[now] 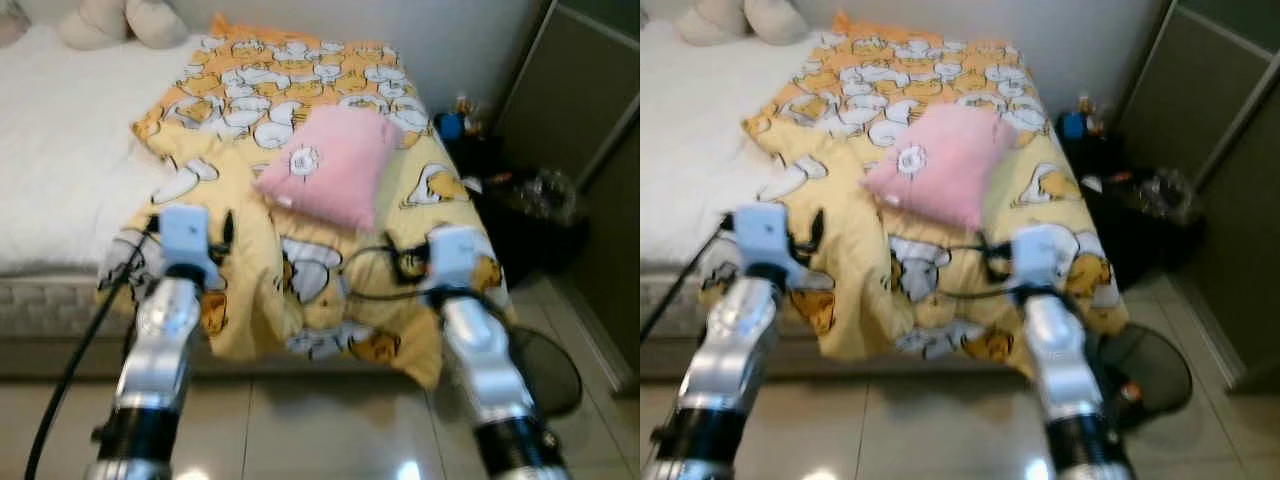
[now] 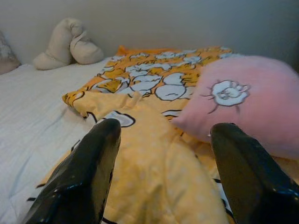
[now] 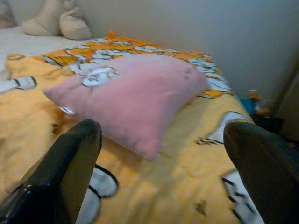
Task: Clean up the room
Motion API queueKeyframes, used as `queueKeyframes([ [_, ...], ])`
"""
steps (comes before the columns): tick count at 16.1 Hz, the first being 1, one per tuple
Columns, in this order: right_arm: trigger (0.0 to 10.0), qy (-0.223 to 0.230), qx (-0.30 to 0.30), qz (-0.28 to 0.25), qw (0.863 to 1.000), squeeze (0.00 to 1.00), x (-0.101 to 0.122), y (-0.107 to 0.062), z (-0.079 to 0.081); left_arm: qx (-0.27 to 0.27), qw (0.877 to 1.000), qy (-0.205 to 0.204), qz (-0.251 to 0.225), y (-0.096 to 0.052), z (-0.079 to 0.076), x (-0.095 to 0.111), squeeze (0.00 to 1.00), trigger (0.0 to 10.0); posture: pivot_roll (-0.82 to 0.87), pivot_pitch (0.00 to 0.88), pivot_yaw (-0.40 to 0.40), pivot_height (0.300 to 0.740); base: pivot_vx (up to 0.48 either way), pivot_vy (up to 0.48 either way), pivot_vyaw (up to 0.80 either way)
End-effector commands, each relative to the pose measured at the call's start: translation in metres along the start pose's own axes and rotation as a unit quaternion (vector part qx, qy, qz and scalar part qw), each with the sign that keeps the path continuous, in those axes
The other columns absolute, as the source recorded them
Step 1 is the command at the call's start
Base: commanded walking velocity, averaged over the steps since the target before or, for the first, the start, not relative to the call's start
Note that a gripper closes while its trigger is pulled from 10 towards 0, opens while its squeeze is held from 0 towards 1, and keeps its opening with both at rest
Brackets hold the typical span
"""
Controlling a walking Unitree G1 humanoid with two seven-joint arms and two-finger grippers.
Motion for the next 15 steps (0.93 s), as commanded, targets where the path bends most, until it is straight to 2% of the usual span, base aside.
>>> queueKeyframes([
  [1, 10.0, -0.005, -0.017, -0.005, 1.000, 0.15, 0.0019, -0.0002, -0.0124, -0.017, 1.000, -0.006, -0.004, 0.0020, -0.0090, 0.0026, 0.00, 10.0, -0.11, 0.014, -0.022, 0.740, 0.480, 0.000, 0.00],
  [9, 10.0, -0.004, -0.021, 0.003, 1.000, 0.15, -0.0009, -0.0005, -0.0131, -0.018, 1.000, -0.017, 0.005, 0.0029, -0.0082, 0.0003, 0.00, 10.0, -0.11, 0.019, -0.023, 0.740, 0.480, 0.000, 0.00],
  [13, 10.0, -0.010, -0.030, 0.005, 0.999, 0.16, -0.0016, -0.0004, -0.0165, -0.034, 0.999, -0.002, 0.001, 0.0067, -0.0125, 0.0035, 0.00, 10.0, -0.11, 0.019, -0.023, 0.740, 0.480, 0.000, 0.00],
  [14, 10.0, -0.010, -0.031, 0.006, 0.999, 0.54, -0.0018, -0.0003, -0.0168, -0.035, 0.999, -0.001, 0.000, 0.0071, -0.0127, 0.0040, 0.00, 10.0, -0.11, 0.019, -0.023, 0.740, 0.480, 0.000, 0.00],
  [15, 10.0, -0.017, -0.044, 0.009, 0.999, 1.00, -0.0028, -0.0005, -0.0206, -0.038, 0.999, -0.004, 0.002, 0.0080, -0.0125, 0.0043, 0.00, 10.0, -0.11, 0.021, -0.022, 0.740, 0.480, 0.000, 0.00],
])
Point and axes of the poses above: a point about 5 cm out from each wrist's last joint towards the gripper, its own y axis pointing out of the wrist towards the gripper, its own x axis along the axis of the wrist's last joint, z = x × y, the point moved 3 cm from there along y, pointing out of the wrist towards the gripper, and after that the axes turned 7 degrees about -y, right-handed, at the moved point
